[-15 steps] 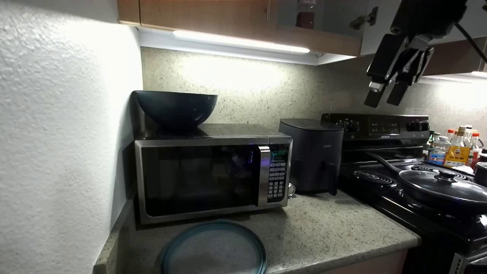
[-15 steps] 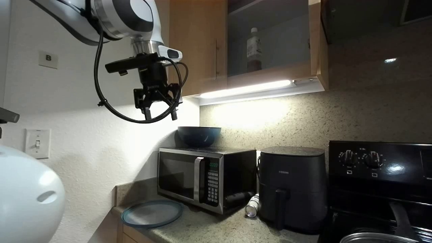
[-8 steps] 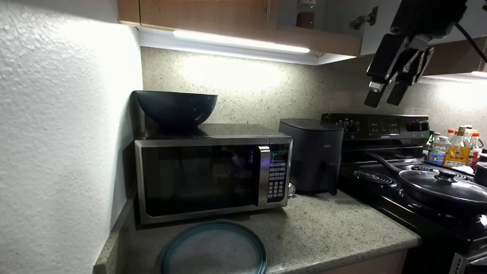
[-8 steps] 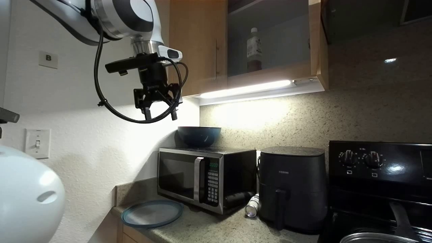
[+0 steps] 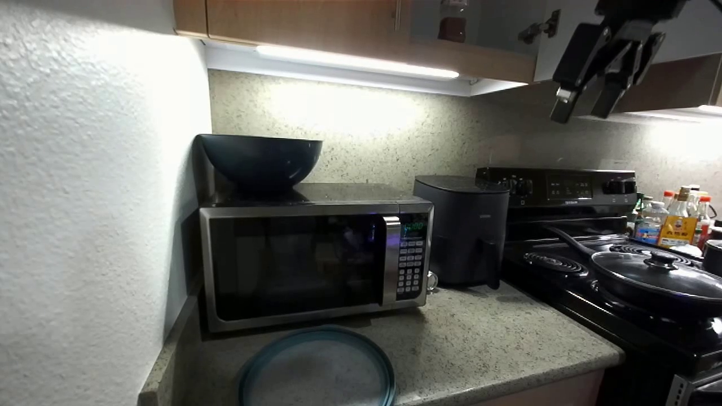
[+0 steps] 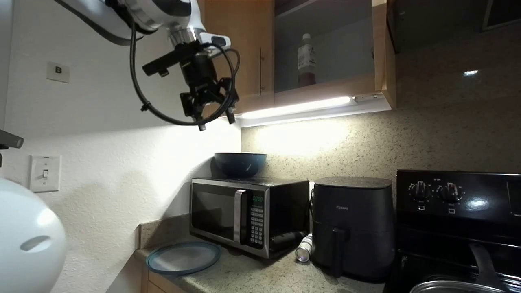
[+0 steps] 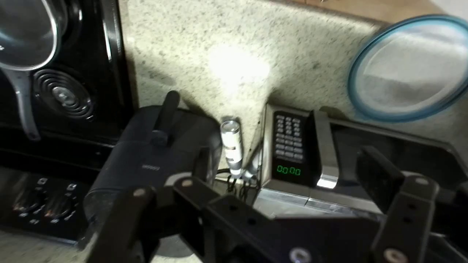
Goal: Remove the bottle from the cabinet and put it on the counter.
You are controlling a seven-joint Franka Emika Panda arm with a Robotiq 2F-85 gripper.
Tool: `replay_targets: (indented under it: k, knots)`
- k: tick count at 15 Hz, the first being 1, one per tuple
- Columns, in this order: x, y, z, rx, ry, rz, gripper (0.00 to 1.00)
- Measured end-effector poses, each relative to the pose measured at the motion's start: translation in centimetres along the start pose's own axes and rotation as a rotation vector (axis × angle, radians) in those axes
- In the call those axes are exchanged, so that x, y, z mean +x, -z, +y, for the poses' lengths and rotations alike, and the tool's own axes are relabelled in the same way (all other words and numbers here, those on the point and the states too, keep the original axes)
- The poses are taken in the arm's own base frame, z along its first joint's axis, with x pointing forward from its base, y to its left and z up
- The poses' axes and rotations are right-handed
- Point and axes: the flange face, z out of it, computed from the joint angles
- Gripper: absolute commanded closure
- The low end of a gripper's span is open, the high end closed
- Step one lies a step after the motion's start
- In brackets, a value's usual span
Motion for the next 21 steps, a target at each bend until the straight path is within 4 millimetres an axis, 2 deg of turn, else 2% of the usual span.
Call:
replay_targets:
  k: [4,6,7,14,17,21]
  knots:
    - [2.0,8.1,4.0,-0.122,-0.075,0.177,0.0]
    - [2.2,11.6,4.6,-0.163,-0.099,0.255,0.0]
    - [2.1,12.4,4.5,-0.169,-0.104,0.273,0.0]
    - [2.6,12.8,4.5,-0.168,-0.107,0.307,0.0]
    - [4.9,13.8,5.0,-0.16,-0.098,0.436,0.0]
    - [10.0,14.4,6.0,-0.162,-0.087,0.534,0.0]
